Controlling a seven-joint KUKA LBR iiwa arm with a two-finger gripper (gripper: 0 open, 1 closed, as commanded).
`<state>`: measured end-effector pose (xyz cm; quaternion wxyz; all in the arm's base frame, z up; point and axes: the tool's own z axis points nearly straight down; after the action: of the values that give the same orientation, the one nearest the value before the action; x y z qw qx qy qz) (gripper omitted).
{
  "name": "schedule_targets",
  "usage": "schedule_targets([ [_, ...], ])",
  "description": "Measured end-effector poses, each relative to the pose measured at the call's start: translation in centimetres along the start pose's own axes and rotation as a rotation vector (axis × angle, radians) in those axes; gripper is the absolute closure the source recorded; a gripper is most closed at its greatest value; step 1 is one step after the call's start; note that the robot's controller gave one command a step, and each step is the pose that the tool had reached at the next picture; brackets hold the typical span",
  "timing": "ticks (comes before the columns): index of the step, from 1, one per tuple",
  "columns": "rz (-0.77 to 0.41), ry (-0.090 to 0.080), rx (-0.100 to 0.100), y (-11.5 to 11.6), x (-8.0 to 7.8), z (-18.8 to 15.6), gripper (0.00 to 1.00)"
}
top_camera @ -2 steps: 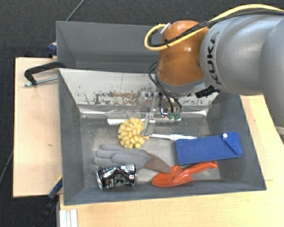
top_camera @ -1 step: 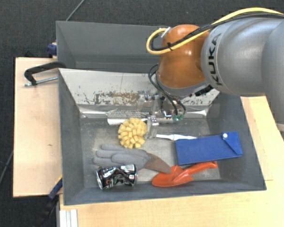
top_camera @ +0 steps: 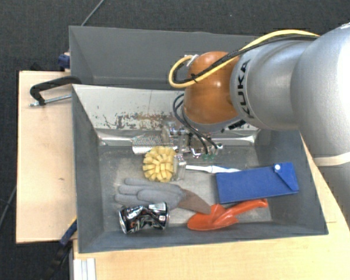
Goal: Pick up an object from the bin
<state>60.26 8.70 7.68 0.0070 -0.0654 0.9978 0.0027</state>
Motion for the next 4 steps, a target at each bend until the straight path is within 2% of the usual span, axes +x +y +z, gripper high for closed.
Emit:
schedule_targets([
  [1, 0.245, 0.002, -0.001, 0.1, 1.8, 0.3, 1.0],
  [3, 0.245, 0.002, -0.002, 0.1, 1.9, -0.1, 1.0],
  [4, 0.245, 0.003, -0.002, 0.1, 1.9, -1.7, 1.0],
])
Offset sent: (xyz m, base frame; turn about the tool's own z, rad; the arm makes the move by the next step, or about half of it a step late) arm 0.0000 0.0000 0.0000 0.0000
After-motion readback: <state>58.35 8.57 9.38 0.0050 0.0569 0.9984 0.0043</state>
